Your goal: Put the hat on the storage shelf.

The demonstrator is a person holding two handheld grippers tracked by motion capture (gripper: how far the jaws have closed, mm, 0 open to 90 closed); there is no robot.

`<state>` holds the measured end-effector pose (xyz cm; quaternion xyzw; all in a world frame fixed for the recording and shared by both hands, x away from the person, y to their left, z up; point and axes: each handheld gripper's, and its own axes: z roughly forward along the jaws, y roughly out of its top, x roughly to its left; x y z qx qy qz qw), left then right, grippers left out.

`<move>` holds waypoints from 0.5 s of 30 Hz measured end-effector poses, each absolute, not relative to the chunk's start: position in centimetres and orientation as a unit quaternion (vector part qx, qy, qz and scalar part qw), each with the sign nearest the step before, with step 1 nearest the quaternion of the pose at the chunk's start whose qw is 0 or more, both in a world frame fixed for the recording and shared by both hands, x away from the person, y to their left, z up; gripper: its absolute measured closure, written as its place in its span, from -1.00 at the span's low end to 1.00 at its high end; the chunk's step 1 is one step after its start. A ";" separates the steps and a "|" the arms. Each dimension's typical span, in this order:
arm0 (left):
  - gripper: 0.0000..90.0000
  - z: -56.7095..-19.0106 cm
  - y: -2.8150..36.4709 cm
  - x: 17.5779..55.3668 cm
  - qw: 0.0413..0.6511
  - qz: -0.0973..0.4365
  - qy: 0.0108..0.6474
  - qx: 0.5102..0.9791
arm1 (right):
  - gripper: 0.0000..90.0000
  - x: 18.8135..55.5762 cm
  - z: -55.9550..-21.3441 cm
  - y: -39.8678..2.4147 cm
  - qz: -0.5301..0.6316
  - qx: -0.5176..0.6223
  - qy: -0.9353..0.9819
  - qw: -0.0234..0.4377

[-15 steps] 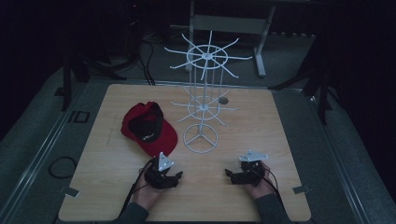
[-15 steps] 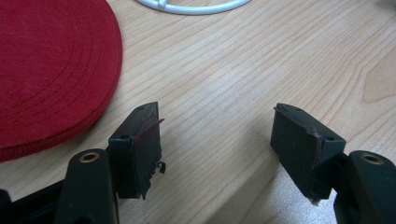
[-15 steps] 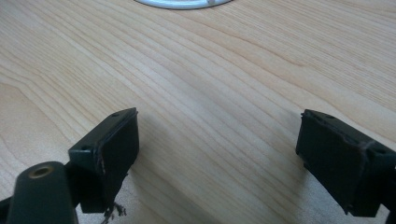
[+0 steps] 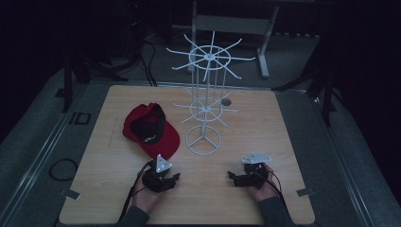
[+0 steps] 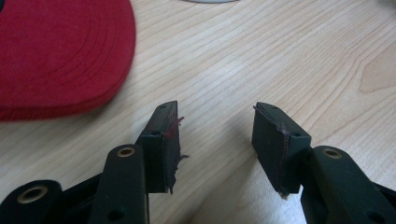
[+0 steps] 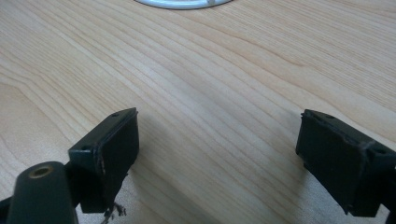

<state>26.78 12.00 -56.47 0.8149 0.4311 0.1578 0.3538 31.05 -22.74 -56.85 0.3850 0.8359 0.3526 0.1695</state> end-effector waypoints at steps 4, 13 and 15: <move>0.17 -56.3 12.9 26.4 0.347 0.157 0.450 0.808 | -0.71 31.1 -56.9 -22.7 0.353 0.385 0.836 0.170; 0.20 -55.9 15.0 26.7 0.352 0.154 0.494 0.780 | -0.71 31.1 -56.9 -22.7 0.353 0.384 0.836 0.170; 0.20 -55.8 15.4 26.9 0.351 0.155 0.503 0.774 | -0.71 31.1 -56.9 -22.7 0.353 0.384 0.836 0.170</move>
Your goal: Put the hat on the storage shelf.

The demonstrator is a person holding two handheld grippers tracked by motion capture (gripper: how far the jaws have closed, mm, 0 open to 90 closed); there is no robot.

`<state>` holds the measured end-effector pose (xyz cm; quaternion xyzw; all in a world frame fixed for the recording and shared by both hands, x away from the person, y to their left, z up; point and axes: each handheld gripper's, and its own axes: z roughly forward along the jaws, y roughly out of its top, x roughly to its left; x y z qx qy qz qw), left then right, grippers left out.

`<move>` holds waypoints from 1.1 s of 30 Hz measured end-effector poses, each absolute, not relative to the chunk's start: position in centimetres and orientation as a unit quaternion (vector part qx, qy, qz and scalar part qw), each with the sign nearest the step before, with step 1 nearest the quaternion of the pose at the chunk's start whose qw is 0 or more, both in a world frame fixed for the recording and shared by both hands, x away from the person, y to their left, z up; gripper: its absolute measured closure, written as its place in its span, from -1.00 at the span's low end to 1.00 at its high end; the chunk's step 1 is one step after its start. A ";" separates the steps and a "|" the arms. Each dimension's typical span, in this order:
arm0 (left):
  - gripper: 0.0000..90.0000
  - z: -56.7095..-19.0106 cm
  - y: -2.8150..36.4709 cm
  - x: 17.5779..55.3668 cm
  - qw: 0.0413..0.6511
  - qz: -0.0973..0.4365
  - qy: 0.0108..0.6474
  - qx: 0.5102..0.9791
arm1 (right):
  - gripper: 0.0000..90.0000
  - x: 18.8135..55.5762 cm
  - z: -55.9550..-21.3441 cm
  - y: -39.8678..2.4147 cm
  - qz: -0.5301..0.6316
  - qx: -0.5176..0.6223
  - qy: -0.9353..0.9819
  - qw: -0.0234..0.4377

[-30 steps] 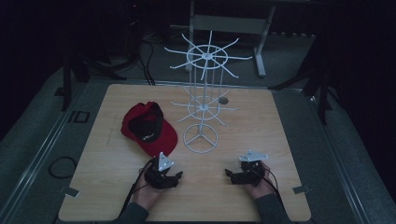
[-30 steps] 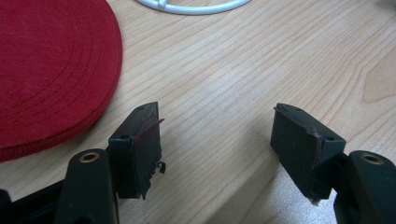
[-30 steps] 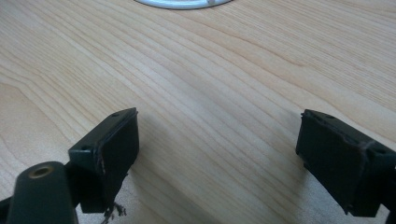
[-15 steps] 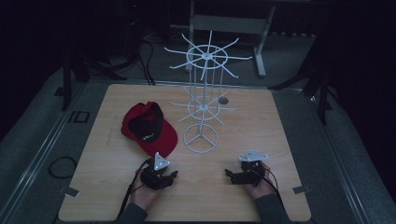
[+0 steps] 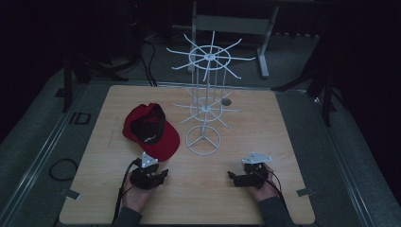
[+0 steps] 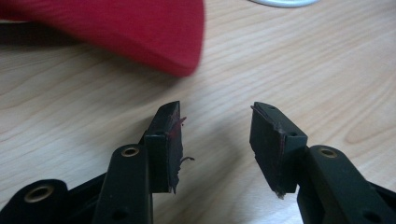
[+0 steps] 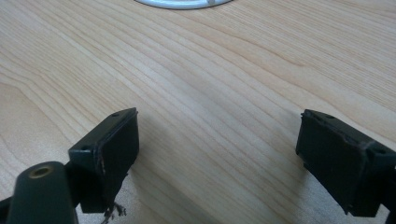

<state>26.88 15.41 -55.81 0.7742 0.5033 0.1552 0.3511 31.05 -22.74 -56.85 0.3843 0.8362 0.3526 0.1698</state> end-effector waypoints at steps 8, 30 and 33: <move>0.18 -55.5 16.6 27.5 0.363 0.151 0.529 0.752 | -0.71 31.0 -56.9 -22.7 0.352 0.385 0.836 0.170; -0.01 -54.4 17.8 31.1 0.377 0.121 0.567 0.722 | -0.71 31.0 -56.9 -22.7 0.352 0.385 0.836 0.170; 0.00 -54.6 18.0 31.6 0.378 0.114 0.572 0.719 | -0.71 31.0 -56.9 -22.7 0.352 0.385 0.836 0.170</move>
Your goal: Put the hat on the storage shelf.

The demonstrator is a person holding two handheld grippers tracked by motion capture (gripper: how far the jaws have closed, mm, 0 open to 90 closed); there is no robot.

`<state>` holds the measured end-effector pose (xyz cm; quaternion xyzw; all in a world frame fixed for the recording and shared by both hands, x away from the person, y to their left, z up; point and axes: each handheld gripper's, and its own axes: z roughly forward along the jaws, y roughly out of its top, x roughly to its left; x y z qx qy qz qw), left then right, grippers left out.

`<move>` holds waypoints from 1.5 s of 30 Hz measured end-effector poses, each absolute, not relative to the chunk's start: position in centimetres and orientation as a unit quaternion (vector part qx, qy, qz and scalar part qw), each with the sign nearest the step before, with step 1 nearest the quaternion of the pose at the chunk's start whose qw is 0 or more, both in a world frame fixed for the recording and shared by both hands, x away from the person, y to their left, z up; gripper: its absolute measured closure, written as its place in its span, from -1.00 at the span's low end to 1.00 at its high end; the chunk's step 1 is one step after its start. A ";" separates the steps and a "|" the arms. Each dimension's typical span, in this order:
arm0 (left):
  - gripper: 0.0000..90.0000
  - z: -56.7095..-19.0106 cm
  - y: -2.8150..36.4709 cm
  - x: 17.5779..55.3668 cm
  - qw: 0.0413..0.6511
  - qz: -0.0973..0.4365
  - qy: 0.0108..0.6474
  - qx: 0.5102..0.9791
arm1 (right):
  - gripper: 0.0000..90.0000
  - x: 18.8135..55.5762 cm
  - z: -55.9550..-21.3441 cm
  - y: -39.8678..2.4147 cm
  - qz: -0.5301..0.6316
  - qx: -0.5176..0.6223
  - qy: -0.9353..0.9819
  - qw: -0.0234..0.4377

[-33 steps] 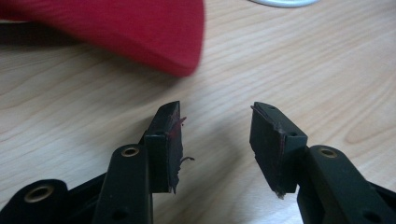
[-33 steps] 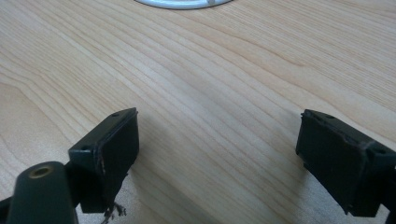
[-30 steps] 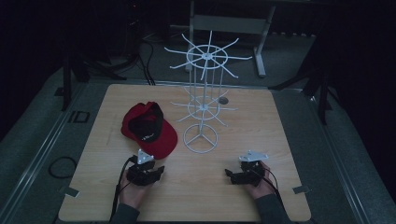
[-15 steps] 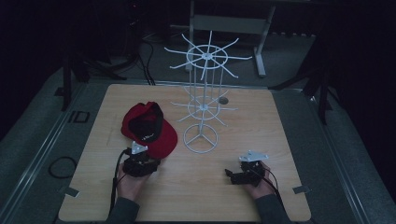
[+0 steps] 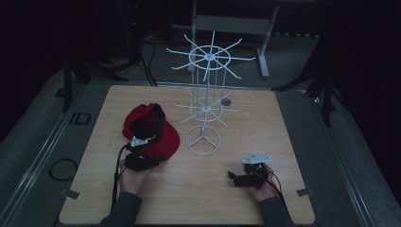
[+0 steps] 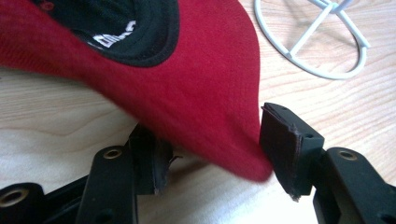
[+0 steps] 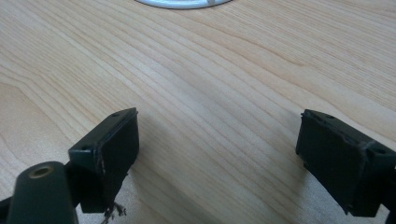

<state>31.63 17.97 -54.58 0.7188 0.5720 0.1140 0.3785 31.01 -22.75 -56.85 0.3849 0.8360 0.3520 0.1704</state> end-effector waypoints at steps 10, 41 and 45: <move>0.10 -55.6 17.7 32.9 0.378 0.087 0.573 0.722 | -0.71 31.0 -56.9 -22.7 0.352 0.385 0.836 0.170; 0.90 -54.3 18.6 31.5 0.393 0.160 0.552 0.718 | -0.71 31.0 -56.9 -22.7 0.352 0.385 0.836 0.170; 0.90 -54.4 18.8 31.5 0.399 0.166 0.553 0.712 | -0.71 31.0 -56.8 -22.7 0.352 0.385 0.836 0.170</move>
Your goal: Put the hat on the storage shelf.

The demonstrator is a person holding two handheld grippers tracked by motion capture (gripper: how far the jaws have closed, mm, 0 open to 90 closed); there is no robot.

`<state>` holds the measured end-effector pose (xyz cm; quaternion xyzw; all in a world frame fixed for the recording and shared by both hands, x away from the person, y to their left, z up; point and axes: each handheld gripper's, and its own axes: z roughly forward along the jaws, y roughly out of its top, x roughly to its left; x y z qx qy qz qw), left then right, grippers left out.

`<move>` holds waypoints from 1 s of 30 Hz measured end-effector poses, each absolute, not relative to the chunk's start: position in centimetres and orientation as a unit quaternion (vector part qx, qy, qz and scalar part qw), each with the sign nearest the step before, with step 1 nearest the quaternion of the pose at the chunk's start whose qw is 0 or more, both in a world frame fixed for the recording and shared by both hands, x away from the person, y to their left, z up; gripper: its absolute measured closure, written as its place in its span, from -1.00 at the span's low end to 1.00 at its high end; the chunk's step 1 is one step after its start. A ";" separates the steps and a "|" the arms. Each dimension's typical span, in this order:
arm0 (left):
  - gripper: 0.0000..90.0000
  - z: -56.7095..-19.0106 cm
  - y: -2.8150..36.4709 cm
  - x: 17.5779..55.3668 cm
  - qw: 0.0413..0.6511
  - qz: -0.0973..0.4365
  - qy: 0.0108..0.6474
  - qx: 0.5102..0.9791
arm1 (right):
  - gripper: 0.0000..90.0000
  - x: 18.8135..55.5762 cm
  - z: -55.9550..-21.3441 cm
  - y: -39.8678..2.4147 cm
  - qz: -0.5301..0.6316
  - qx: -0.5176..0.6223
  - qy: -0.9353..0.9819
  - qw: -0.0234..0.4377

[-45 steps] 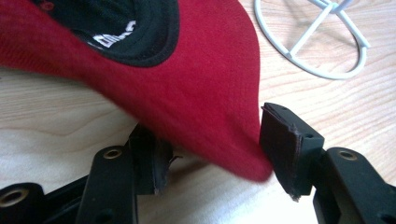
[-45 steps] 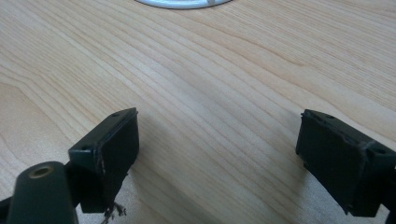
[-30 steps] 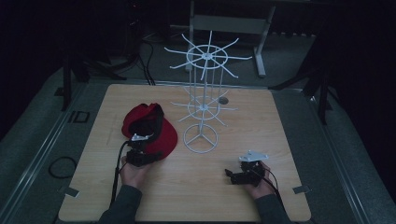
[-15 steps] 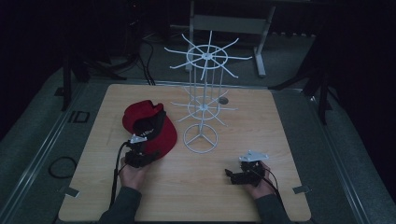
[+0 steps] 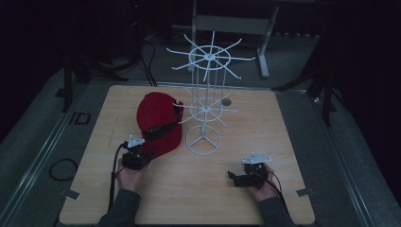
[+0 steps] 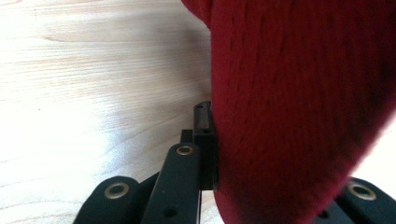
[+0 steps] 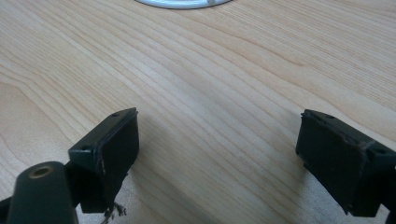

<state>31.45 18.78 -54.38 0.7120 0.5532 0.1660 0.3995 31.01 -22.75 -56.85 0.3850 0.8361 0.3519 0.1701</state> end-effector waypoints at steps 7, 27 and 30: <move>0.91 -54.3 19.1 31.3 0.402 0.181 0.557 0.704 | -0.71 31.0 -56.9 -22.8 0.352 0.385 0.836 0.170; 0.91 -51.7 20.2 30.5 0.423 0.194 0.561 0.684 | -0.71 31.0 -56.9 -22.8 0.352 0.385 0.836 0.170; 0.90 -51.3 20.5 30.4 0.427 0.200 0.563 0.679 | -0.71 31.0 -56.9 -22.8 0.352 0.384 0.836 0.171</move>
